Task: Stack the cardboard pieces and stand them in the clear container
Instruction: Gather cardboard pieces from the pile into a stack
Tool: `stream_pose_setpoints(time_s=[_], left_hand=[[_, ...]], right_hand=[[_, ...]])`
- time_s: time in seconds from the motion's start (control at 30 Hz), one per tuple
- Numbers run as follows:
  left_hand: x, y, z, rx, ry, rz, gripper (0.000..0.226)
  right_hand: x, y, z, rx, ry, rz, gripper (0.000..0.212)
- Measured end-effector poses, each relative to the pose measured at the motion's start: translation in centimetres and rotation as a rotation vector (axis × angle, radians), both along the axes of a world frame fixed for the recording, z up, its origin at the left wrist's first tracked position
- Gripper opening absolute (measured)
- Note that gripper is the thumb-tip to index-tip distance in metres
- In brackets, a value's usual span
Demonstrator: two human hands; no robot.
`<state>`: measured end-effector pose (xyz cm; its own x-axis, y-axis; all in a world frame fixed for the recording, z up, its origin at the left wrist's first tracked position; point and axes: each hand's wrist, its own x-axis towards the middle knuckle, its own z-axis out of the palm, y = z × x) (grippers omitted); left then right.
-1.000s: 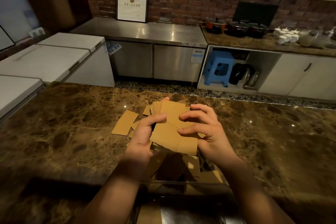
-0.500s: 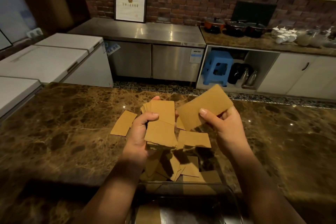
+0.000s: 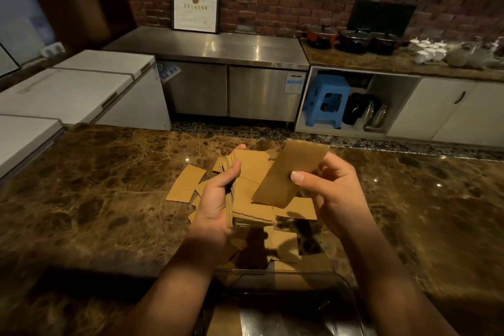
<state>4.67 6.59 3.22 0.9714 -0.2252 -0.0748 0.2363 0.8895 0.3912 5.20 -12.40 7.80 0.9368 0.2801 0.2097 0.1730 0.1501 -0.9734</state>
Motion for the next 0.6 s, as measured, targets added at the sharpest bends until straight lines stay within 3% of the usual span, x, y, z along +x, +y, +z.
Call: stream_pose_setpoints(time_s=[0.13,0.27,0.43,0.6], left_hand=[[0.2,0.1,-0.5,0.011,0.025,0.008,0.024],[0.4,0.1,-0.6,0.056,0.051,0.044,0.024],[0.3,-0.6,-0.2,0.042,0.018,-0.034,0.027],[1.1,-0.9,0.4,0.126,0.003,0.001,0.045]], right_hand=[[-0.2,-0.4,0.0,0.033,-0.114,0.149,0.020],[-0.7,-0.2,0.3,0.062,-0.124,0.118,0.021],[-0.3,1.3,-1.0,-0.413,-0.113,-0.070,0.060],[-0.3,1.6,-2.5,-0.358,-0.019,-0.015,0.058]])
